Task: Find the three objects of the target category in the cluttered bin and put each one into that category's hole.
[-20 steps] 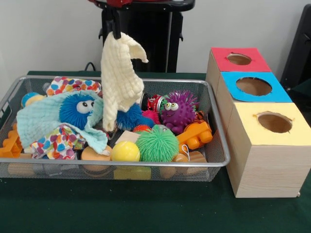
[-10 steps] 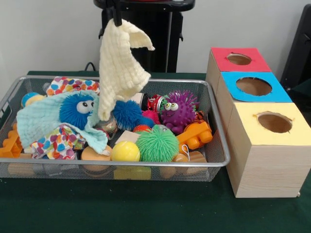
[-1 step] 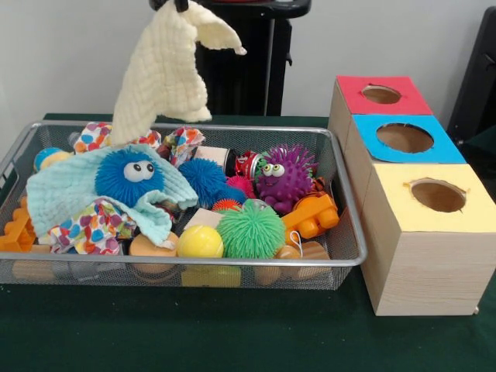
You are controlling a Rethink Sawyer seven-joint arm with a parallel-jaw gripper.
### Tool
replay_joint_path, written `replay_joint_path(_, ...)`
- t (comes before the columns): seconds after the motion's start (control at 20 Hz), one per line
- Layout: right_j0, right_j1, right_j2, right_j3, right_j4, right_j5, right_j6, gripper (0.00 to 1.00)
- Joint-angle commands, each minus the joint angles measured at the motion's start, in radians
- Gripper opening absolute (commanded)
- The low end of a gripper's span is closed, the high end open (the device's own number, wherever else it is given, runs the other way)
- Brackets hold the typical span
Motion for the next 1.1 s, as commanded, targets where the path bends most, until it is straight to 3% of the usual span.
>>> replay_joint_path(0.05, -0.047, 0.035, 0.11, -0.116, -0.069, 0.128, -0.327, 0.0)
replay_joint_path(1.1, -0.169, 0.166, 0.241, -0.174, -0.126, 0.139, -0.378, 0.0)
